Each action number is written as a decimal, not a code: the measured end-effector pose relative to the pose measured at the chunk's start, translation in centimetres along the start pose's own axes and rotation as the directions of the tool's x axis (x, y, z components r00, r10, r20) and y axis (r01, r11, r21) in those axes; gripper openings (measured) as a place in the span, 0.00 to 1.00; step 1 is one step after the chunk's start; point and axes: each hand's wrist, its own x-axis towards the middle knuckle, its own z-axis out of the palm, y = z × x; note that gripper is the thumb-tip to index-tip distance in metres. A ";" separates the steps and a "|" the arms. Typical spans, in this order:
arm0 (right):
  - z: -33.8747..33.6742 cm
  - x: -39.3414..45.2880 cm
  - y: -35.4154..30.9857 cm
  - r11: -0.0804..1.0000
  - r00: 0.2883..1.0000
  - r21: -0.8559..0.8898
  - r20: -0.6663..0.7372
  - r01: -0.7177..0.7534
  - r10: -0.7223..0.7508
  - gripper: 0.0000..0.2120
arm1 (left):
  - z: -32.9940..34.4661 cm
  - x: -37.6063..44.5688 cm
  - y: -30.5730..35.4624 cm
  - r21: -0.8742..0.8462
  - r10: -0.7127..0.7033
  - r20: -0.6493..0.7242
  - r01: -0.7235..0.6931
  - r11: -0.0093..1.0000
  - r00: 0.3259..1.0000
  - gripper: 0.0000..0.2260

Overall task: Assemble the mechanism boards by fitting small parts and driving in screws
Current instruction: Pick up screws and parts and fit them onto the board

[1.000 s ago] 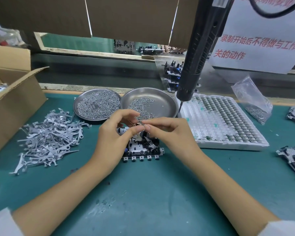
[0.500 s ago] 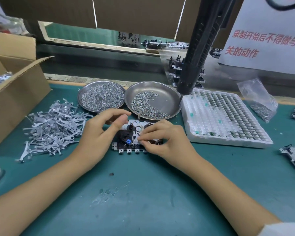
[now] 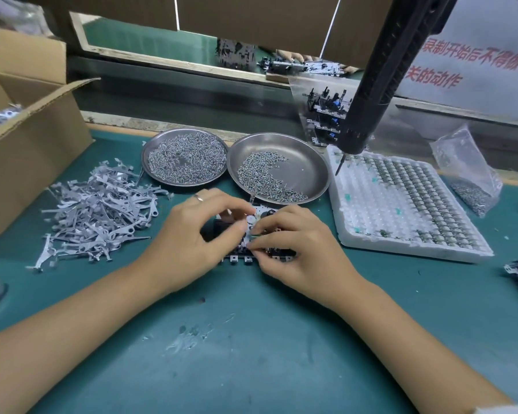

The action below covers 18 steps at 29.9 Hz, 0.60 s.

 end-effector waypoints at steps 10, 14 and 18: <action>-0.8 0.4 -0.5 0.876 0.932 0.318 0.117 -0.362 0.343 0.07 | 0.4 -0.3 -0.2 0.205 0.035 0.155 -0.067 0.976 0.987 0.20; -0.8 0.3 -0.6 0.823 0.910 0.389 0.148 -0.414 0.388 0.06 | 0.3 -0.2 -0.4 0.164 0.020 0.149 -0.045 0.985 0.989 0.19; -1.0 0.3 -0.8 0.871 0.931 0.337 0.060 -0.358 0.360 0.07 | 0.3 -0.1 -0.3 0.111 0.020 0.133 -0.035 0.993 0.991 0.15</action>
